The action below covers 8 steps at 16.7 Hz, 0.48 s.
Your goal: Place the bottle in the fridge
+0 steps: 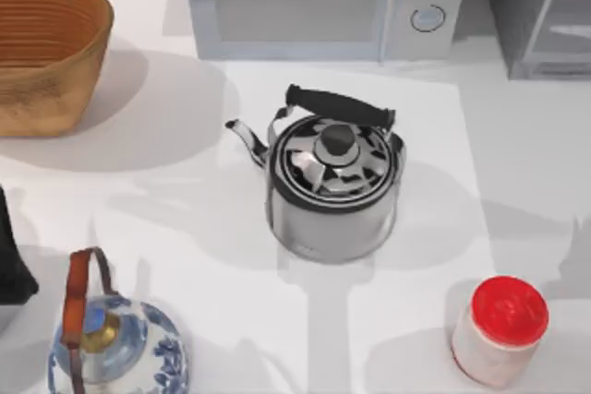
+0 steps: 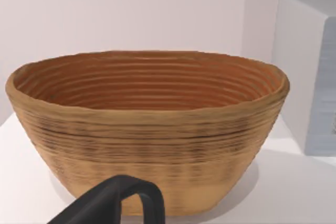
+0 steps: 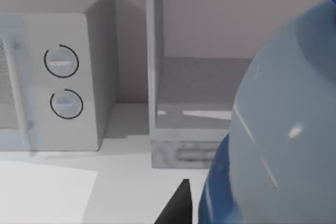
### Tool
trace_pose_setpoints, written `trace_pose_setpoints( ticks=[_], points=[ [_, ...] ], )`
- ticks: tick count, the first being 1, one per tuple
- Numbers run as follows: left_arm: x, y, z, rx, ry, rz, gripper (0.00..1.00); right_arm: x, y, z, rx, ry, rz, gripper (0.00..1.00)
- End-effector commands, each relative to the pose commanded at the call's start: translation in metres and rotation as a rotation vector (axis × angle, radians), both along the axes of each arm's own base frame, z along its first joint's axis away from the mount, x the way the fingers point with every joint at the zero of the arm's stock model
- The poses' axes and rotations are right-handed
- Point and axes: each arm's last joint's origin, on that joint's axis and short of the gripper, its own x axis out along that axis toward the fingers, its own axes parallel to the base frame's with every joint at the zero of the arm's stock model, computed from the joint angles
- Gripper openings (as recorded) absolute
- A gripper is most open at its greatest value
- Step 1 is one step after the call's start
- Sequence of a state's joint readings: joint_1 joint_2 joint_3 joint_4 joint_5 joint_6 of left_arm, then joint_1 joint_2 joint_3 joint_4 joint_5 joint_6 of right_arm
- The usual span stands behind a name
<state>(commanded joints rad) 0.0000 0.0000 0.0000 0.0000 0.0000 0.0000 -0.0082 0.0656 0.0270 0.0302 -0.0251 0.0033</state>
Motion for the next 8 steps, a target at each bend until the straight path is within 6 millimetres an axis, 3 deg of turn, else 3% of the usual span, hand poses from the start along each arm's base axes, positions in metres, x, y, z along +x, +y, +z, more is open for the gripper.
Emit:
trace_pose_setpoints(
  ticks=[4,8],
  points=[
    [0.0,0.0,0.0,0.0,0.0,0.0,1.0,0.015,-0.001,0.031,0.014,-0.011,0.041,0.01],
    [0.0,0.0,0.0,0.0,0.0,0.0,1.0,0.061,-0.011,0.057,0.02,0.04,0.011,0.01]
  ],
)
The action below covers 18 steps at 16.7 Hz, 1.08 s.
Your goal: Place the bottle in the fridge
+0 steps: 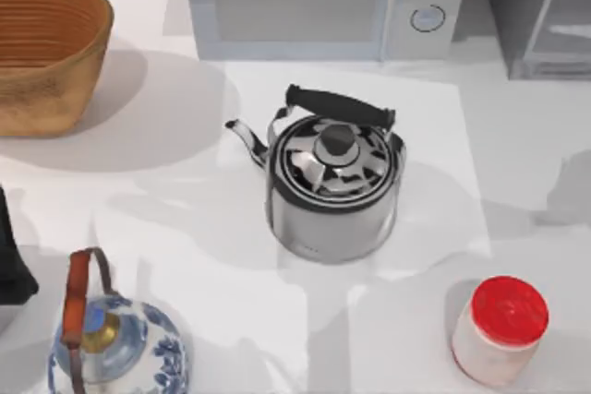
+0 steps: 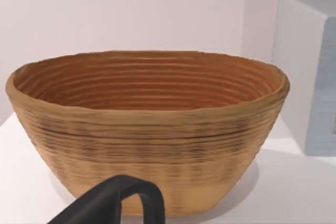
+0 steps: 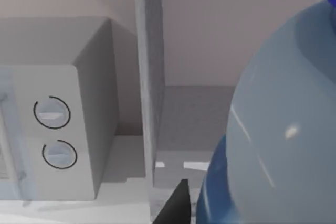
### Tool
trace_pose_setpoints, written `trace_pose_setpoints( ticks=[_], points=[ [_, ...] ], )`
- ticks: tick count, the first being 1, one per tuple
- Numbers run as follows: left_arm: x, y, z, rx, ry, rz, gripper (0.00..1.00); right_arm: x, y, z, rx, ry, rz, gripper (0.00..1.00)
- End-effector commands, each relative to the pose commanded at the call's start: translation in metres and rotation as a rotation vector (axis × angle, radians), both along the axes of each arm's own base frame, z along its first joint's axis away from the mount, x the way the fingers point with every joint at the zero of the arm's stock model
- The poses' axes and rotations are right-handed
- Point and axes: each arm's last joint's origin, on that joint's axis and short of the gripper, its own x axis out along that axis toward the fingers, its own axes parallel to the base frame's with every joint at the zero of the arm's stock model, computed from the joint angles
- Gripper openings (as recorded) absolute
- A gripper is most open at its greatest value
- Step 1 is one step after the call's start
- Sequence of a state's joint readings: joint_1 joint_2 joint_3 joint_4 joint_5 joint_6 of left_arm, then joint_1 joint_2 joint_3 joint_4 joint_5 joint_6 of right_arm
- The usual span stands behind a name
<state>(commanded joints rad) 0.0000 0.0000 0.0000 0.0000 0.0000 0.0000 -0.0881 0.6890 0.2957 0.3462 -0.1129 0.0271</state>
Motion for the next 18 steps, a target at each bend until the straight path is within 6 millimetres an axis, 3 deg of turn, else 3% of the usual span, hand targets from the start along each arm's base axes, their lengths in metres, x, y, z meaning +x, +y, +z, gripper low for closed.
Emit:
trace_pose_setpoints(
  ticks=[2,5,9,14,18],
  points=[
    [0.0,0.0,0.0,0.0,0.0,0.0,1.0,0.036,-0.013,-0.007,0.003,0.088,-0.05,0.01],
    [0.0,0.0,0.0,0.0,0.0,0.0,1.0,0.089,-0.037,-0.036,0.021,0.218,-0.118,0.01],
    [0.0,0.0,0.0,0.0,0.0,0.0,1.0,0.15,-0.066,-0.059,0.03,0.183,-0.134,0.01],
    [0.0,0.0,0.0,0.0,0.0,0.0,1.0,0.209,-0.084,-0.084,0.002,0.054,-0.066,0.01],
    [0.0,0.0,0.0,0.0,0.0,0.0,1.0,0.234,-0.092,-0.094,-0.021,-0.039,-0.029,0.01]
  ],
)
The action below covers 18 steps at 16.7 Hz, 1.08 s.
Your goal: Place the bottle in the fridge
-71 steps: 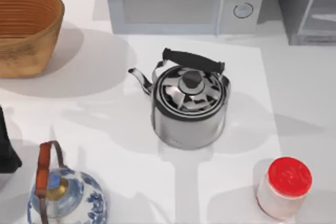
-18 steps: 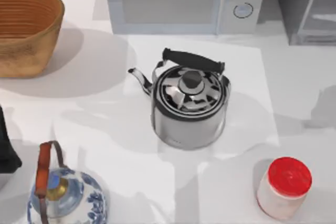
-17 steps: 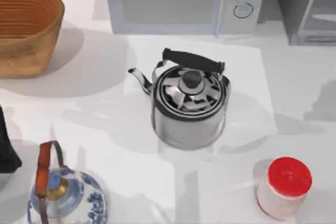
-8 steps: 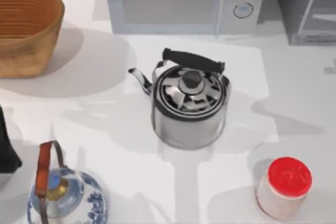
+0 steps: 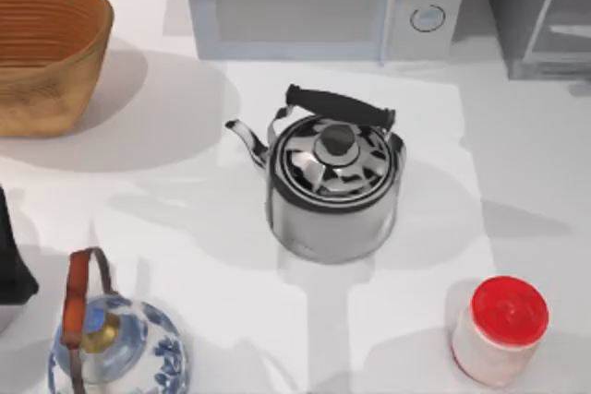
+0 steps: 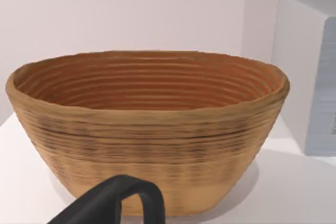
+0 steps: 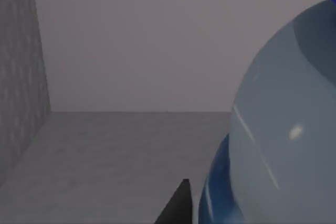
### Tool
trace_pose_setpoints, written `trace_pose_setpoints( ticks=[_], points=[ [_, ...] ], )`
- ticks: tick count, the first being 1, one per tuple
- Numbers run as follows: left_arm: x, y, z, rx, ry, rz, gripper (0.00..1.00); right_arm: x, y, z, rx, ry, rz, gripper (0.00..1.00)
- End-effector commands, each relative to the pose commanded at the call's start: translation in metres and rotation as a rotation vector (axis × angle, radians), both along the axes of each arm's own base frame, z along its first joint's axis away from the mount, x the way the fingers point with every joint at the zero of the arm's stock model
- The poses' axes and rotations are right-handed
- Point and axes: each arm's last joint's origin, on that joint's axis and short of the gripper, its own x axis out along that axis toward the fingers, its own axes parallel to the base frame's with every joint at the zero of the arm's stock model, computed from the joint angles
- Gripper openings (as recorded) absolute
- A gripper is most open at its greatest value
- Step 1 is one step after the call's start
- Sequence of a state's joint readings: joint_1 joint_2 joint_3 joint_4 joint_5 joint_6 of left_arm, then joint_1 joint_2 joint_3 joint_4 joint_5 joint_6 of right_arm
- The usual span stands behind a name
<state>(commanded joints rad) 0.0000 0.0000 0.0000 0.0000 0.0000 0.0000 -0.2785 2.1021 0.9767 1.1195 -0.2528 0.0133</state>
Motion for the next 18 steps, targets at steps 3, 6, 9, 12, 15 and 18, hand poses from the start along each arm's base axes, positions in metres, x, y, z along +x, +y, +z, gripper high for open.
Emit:
trace_pose_setpoints(
  ticks=[3,6,9,12,15,18],
  points=[
    [0.0,0.0,0.0,0.0,0.0,0.0,1.0,0.001,-0.001,-0.001,-0.001,-0.005,0.001,0.01],
    [0.0,0.0,0.0,0.0,0.0,0.0,1.0,0.002,0.001,-0.002,0.003,0.003,0.005,0.01],
    [0.0,0.0,0.0,0.0,0.0,0.0,1.0,0.017,0.001,-0.012,0.013,0.035,0.005,0.01],
    [0.0,0.0,0.0,0.0,0.0,0.0,1.0,0.044,-0.001,-0.006,0.006,0.012,0.005,0.01],
    [0.0,0.0,0.0,0.0,0.0,0.0,1.0,0.064,-0.002,0.001,-0.003,-0.015,0.005,0.01],
    [0.0,0.0,0.0,0.0,0.0,0.0,1.0,0.09,-0.003,0.009,-0.008,-0.037,0.005,0.01]
  ],
)
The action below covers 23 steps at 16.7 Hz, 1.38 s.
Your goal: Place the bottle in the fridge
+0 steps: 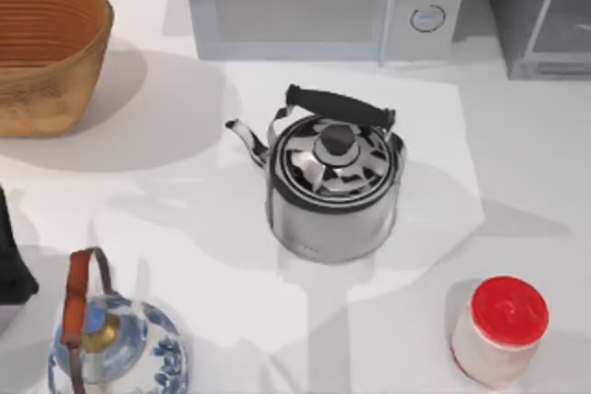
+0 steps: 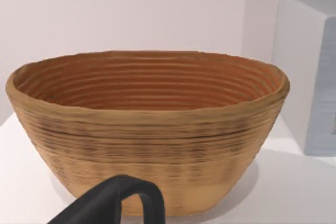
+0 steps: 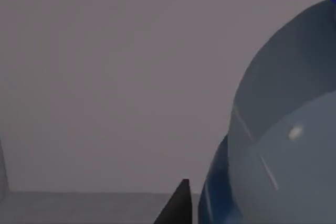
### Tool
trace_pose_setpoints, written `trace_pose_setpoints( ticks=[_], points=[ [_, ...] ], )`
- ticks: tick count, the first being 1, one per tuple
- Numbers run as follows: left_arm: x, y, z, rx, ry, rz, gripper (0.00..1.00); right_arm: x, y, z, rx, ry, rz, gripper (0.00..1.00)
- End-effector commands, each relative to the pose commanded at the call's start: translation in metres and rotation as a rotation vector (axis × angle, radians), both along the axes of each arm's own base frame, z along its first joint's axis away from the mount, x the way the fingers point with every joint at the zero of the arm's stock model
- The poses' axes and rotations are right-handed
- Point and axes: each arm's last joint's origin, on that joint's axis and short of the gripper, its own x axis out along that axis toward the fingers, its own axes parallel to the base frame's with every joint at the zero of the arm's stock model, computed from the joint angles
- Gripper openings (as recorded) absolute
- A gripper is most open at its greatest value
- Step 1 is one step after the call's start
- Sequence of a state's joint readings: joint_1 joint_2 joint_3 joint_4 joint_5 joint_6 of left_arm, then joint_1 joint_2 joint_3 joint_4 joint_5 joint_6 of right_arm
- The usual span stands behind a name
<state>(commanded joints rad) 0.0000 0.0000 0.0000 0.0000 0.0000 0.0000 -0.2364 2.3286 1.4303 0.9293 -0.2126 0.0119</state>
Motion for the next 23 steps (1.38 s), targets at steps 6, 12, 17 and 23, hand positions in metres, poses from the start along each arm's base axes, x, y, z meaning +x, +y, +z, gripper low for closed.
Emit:
trace_pose_setpoints(
  ticks=[6,12,17,23],
  points=[
    [0.0,0.0,0.0,0.0,0.0,0.0,1.0,0.0112,0.0031,-0.0105,0.01,0.038,0.0,0.01],
    [0.0,0.0,0.0,0.0,0.0,0.0,1.0,0.0112,0.0031,-0.0105,0.01,0.038,0.0,0.38],
    [0.0,0.0,0.0,0.0,0.0,0.0,1.0,0.0112,0.0031,-0.0105,0.01,0.038,0.0,0.76],
    [0.0,0.0,0.0,0.0,0.0,0.0,1.0,0.0112,0.0031,-0.0105,0.01,0.038,0.0,1.0]
  ],
)
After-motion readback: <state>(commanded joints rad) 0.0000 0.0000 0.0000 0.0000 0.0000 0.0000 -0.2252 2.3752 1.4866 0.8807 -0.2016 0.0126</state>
